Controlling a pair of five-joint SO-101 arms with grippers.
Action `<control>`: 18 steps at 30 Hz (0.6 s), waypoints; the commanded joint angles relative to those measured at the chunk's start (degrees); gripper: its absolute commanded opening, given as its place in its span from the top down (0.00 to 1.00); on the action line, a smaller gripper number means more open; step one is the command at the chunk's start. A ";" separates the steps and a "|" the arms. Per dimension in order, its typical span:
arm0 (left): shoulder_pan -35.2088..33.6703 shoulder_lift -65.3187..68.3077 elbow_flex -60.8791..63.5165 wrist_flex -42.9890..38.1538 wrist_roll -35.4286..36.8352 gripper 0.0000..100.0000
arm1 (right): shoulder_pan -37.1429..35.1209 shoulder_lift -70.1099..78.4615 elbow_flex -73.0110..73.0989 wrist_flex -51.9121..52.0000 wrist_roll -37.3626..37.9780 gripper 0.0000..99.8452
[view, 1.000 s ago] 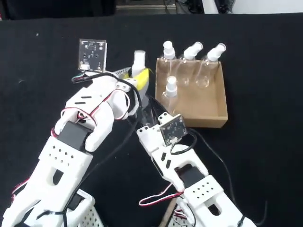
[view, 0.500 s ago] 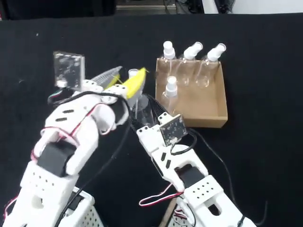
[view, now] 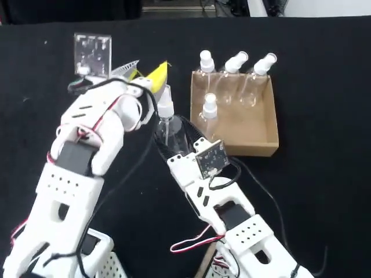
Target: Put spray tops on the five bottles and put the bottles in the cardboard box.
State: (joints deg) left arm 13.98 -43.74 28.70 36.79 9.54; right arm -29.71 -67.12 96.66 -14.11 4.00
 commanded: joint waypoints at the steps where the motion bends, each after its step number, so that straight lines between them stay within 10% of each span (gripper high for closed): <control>1: -0.75 4.48 -7.78 4.75 -0.70 0.81 | 0.53 -1.19 -0.04 -1.93 -0.44 0.99; 18: -0.13 -2.11 -5.32 18.55 -0.35 0.81 | 0.53 -1.19 -0.04 -1.93 -0.44 0.99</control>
State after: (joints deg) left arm 13.54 -43.47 23.69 55.25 9.45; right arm -29.63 -67.12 96.66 -14.11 4.00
